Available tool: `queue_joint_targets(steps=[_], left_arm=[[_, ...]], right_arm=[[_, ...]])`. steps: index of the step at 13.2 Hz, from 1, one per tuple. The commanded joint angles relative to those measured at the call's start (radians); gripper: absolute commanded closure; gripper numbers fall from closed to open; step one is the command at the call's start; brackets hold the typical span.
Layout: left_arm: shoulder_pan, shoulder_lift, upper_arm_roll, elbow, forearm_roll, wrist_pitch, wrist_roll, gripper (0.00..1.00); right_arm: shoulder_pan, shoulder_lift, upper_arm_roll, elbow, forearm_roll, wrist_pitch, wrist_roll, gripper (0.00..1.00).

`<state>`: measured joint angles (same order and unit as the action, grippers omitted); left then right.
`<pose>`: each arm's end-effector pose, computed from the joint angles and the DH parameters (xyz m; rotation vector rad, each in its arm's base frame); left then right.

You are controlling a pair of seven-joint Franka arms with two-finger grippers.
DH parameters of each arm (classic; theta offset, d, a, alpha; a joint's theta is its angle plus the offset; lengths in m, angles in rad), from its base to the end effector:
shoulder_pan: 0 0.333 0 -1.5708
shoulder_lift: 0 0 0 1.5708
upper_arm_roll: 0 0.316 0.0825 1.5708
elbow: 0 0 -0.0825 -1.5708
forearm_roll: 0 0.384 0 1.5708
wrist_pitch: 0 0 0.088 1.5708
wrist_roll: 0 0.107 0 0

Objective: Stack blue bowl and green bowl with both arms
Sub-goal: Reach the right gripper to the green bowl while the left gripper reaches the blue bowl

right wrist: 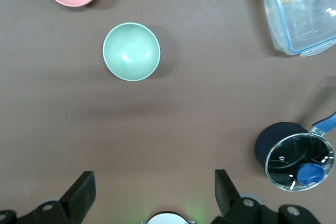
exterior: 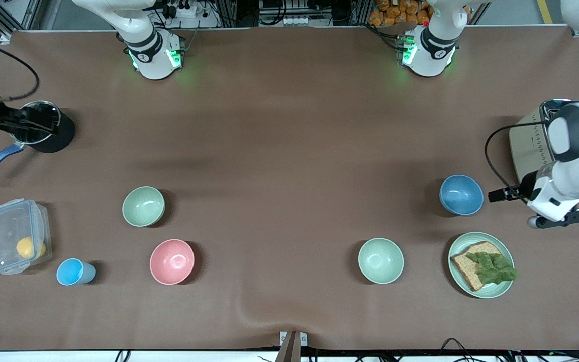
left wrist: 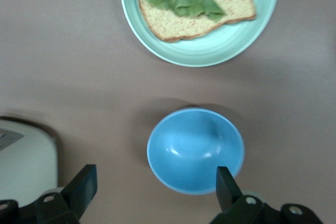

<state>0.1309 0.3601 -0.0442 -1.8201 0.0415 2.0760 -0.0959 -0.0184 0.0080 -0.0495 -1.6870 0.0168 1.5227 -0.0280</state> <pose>0.6244 0.0582 0.3322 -3.1071 -0.2532 0.1617 0.5435 -0.0350 0.5621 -3.1049 0.0630 0.2667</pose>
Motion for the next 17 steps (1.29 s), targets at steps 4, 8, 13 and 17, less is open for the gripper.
queue_joint_targets(steps=[4,8,13,17], left_arm=[[0.024,0.08,-0.003,-0.067,0.049,0.076,0.013,0.0],[0.038,0.109,-0.003,-0.079,0.049,0.078,0.015,0.0],[0.036,0.132,-0.003,-0.077,0.049,0.078,0.015,0.33],[0.036,0.154,-0.003,-0.074,0.049,0.078,0.013,0.5]], right_arm=[[-0.005,0.022,0.005,-0.221,0.029,0.244,-0.012,0.0],[-0.003,0.151,0.007,-0.249,0.058,0.362,-0.012,0.0],[0.006,0.257,0.013,-0.324,0.061,0.565,-0.012,0.0],[0.008,0.358,0.034,-0.316,0.061,0.686,-0.01,0.0]])
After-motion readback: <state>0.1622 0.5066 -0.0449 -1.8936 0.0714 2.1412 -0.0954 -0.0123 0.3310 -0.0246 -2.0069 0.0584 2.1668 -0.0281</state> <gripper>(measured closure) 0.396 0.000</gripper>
